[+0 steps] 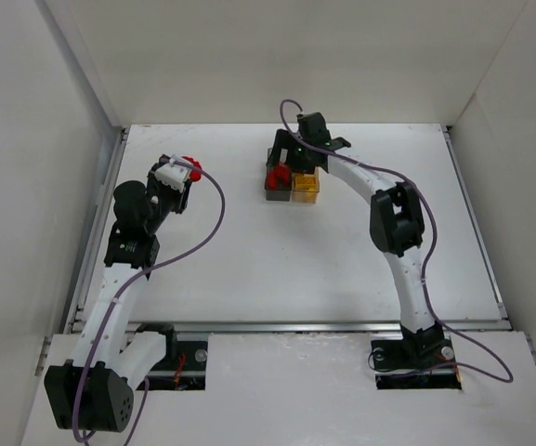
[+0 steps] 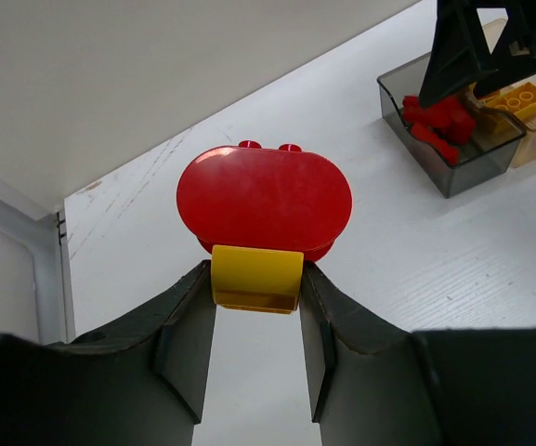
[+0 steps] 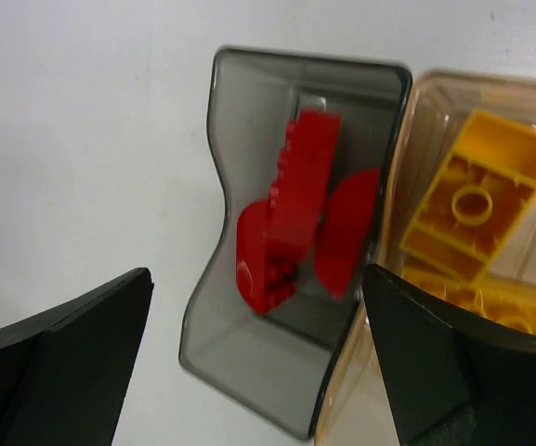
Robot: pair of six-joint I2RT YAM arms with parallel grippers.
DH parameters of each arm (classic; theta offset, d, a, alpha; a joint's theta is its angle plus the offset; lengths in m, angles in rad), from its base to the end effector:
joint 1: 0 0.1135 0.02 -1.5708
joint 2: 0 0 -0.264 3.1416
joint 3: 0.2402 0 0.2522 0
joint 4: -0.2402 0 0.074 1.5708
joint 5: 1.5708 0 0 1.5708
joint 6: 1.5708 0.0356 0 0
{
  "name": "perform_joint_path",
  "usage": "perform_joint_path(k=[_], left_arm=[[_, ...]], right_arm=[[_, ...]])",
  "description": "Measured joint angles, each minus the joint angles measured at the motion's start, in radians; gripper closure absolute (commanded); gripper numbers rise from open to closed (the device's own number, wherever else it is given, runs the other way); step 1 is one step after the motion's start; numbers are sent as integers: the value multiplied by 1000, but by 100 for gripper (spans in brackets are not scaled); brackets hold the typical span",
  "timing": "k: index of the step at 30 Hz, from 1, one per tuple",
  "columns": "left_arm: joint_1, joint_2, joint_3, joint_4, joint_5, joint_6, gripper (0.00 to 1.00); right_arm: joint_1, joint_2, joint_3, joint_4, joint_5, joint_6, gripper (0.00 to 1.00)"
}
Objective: Sort the legos into containers by color
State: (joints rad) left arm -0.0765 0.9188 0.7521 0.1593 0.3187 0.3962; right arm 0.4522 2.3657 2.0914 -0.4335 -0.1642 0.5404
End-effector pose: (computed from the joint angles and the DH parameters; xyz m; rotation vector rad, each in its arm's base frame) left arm 0.2176 -0.0279 0.3411 0.6065 1.4566 -0.0010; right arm 0.4862 0.2427 0.2188 0.0148 2.3682 0.6901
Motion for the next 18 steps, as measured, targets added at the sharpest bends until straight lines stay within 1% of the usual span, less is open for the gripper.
perform_joint_path(k=[3, 5, 8, 11, 14, 18], left_arm=[[0, 0, 0, 0, 24, 3, 100], [0, 1, 0, 0, 53, 11, 100], [0, 11, 0, -1, 116, 31, 100], [0, 36, 10, -12, 186, 64, 100], [0, 76, 54, -32, 270, 89, 100], [-3, 126, 135, -33, 414, 122, 100]], right_arm=[[0, -72, -84, 11, -24, -2, 0], [1, -150, -143, 25, -43, -24, 0], [1, -257, -163, 47, -105, -81, 0], [1, -376, -166, 92, -234, -161, 0], [3, -478, -171, 145, -412, -212, 0], [24, -520, -165, 219, -647, -211, 0]])
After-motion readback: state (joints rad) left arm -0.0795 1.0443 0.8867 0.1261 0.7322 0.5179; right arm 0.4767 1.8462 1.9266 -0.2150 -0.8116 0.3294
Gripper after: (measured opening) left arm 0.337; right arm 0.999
